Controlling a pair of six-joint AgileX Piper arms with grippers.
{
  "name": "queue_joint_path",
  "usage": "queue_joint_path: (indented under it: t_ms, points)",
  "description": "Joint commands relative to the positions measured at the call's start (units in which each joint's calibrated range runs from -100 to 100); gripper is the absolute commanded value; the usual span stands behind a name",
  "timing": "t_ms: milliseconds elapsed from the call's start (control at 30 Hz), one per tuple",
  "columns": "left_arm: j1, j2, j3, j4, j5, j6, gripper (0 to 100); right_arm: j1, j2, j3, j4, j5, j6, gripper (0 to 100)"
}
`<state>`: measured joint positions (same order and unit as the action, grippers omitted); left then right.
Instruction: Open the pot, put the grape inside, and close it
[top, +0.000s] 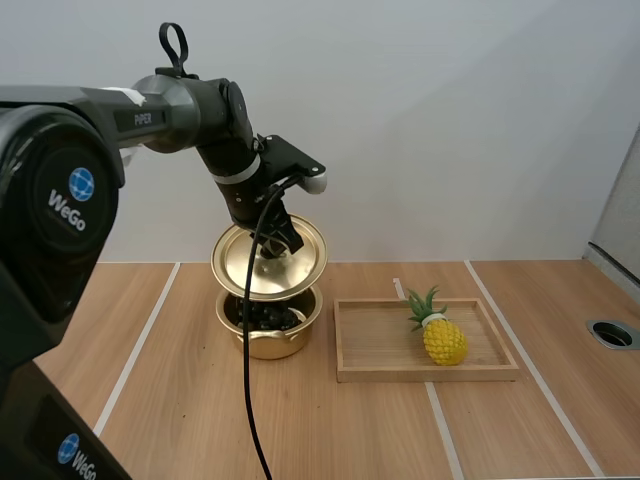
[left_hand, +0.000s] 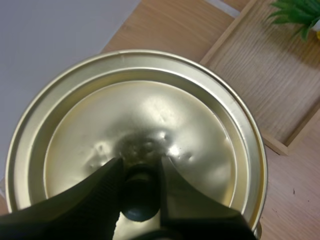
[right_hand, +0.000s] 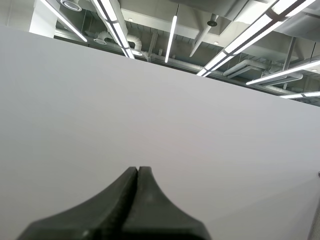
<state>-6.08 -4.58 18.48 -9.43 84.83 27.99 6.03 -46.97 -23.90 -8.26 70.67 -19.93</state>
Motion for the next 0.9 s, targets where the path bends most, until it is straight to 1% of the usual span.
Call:
queue_joint_path:
  t_ms: [0,167,300,433,500,567,867]
  points:
    - [0.00,1.8,0.0,-1.0,0.7,0.9,0,-0.1,-0.6,-0.4,-0.7,-0.4,0.2,0]
    - [0.00,4.6,0.1,-1.0,2.3,1.9,0,-0.1,-0.6,-0.4,-0.7,-0.4,0.2,0]
    - [0.58,5.7,0.1,-1.2,2.3,2.3,0,-0.1,-0.6,-0.4,-0.7,-0.4,0.2,0]
    - [2.11,6.7,0.1,-1.9,1.8,3.6,0,-0.1,-0.6,-0.4,-0.7,-0.4,0.2,0]
    - [2.96,7.4,0.1,-3.6,2.3,5.1,0,-0.1,-0.6,-0.4,-0.7,-0.4,0.2,0]
    - [3.44,8.2,0.1,-5.5,3.2,6.3,0,-0.1,-0.6,-0.4,-0.7,-0.4,0.2,0]
    - [3.45,9.2,0.1,-6.9,0.6,7.0,0,-0.1,-0.6,-0.4,-0.7,-0.4,0.2,0]
